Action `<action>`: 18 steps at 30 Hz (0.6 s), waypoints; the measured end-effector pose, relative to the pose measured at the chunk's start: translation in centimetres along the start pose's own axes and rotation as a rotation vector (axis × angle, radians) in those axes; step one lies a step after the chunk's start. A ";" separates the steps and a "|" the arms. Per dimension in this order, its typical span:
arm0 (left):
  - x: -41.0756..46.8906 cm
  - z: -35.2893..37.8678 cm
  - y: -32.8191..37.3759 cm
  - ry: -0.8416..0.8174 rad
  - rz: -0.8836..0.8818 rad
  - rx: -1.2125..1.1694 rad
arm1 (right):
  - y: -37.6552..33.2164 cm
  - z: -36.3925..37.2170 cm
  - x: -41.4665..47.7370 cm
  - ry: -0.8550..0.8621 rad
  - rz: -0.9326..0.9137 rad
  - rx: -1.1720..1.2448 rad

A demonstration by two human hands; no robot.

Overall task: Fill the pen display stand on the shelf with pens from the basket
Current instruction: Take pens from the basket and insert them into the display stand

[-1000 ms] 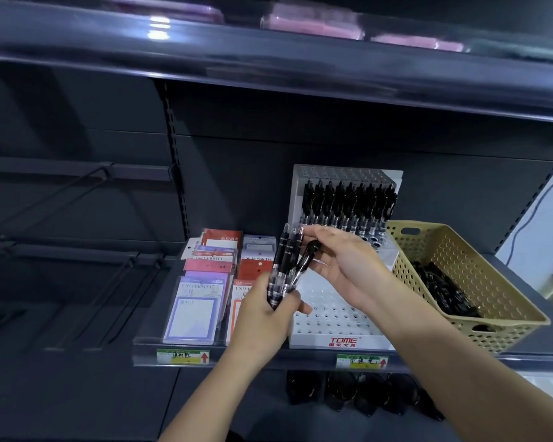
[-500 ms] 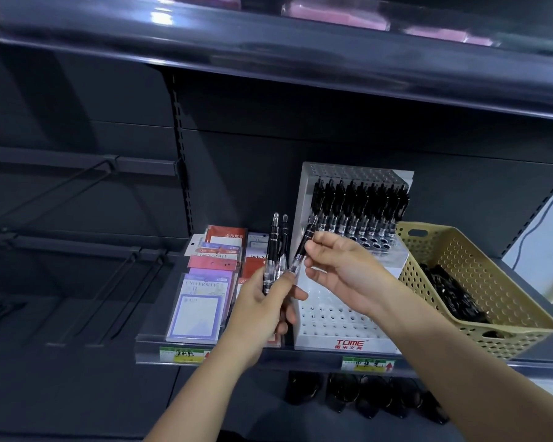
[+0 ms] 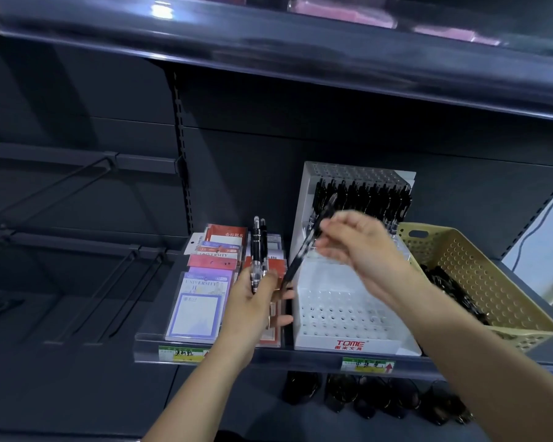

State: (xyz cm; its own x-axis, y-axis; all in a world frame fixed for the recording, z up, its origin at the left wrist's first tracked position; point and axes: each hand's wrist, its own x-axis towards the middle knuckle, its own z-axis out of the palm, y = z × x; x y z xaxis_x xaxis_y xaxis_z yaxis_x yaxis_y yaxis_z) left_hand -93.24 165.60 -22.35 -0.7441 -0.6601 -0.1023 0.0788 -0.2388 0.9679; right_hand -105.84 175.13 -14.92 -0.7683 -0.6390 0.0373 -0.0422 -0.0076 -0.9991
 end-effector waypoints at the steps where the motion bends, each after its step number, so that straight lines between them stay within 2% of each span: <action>1: 0.1 -0.1 0.0 0.030 -0.007 -0.006 | -0.9 -0.4 0.6 0.070 -0.044 -0.028; 4: 0.5 -0.6 -0.3 0.107 0.009 0.053 | -2.7 -1.4 2.4 0.274 -0.193 -0.170; 6: 0.7 -0.7 -0.5 0.126 0.032 0.116 | -2.8 -1.4 3.5 0.346 -0.259 -0.250; 11: 0.9 -1.2 -0.7 0.143 0.091 0.218 | -2.1 -0.5 5.0 0.380 -0.327 -0.446; 18: 1.0 -1.8 -0.5 0.139 0.148 0.177 | -0.9 -0.2 5.8 0.391 -0.338 -0.505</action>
State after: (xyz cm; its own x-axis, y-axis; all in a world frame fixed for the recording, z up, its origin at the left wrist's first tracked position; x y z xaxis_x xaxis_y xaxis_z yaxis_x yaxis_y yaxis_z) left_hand -92.82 163.80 -23.30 -0.6338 -0.7731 0.0245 0.0538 -0.0125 0.9985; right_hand -110.38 171.53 -13.80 -0.8295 -0.3415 0.4420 -0.5353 0.2605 -0.8035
